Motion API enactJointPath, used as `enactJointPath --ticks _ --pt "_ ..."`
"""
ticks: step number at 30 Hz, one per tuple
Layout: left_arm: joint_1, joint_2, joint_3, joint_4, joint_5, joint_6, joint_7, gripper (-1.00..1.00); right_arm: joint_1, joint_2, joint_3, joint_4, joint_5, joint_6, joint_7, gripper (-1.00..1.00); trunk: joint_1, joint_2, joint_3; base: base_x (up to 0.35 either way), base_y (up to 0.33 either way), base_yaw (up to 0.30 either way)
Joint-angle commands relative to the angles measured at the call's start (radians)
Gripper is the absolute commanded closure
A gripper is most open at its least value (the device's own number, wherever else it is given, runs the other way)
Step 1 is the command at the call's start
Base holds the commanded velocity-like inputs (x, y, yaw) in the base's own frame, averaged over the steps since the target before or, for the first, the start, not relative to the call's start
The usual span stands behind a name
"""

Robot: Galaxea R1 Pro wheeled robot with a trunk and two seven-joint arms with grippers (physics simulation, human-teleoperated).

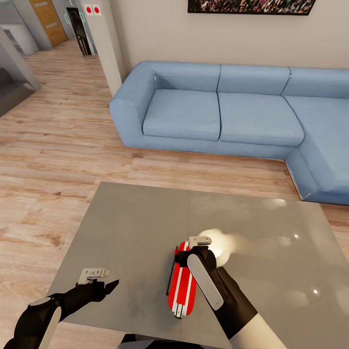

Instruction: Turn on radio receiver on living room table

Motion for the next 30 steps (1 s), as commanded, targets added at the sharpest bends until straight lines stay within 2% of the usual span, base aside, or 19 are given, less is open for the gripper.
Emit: enactJointPath --ticks 1,9,17,30 --pt "0.0 0.0 0.0 0.0 0.0 0.0 0.0 -1.0 0.0 0.0 0.0 0.001 0.0 -0.006 0.0 -1.0 0.0 0.0 0.0 0.0 0.0 0.0" --pt "0.0 0.0 0.001 0.0 0.0 0.0 0.0 -1.0 -0.001 0.0 0.0 0.015 0.0 -0.033 0.001 -1.0 0.0 0.0 0.0 0.0 0.0 0.0" --pt "0.0 -0.001 0.0 0.0 0.0 0.0 0.0 -1.0 -0.025 0.0 0.0 0.119 -0.001 -0.075 0.007 -1.0 0.0 0.0 0.0 0.0 0.0 0.0" --pt "0.0 -0.002 0.001 0.0 0.0 0.0 0.0 -1.0 -0.027 0.0 0.002 0.144 -0.001 -0.083 0.012 -1.0 0.0 0.0 0.0 0.0 0.0 0.0"
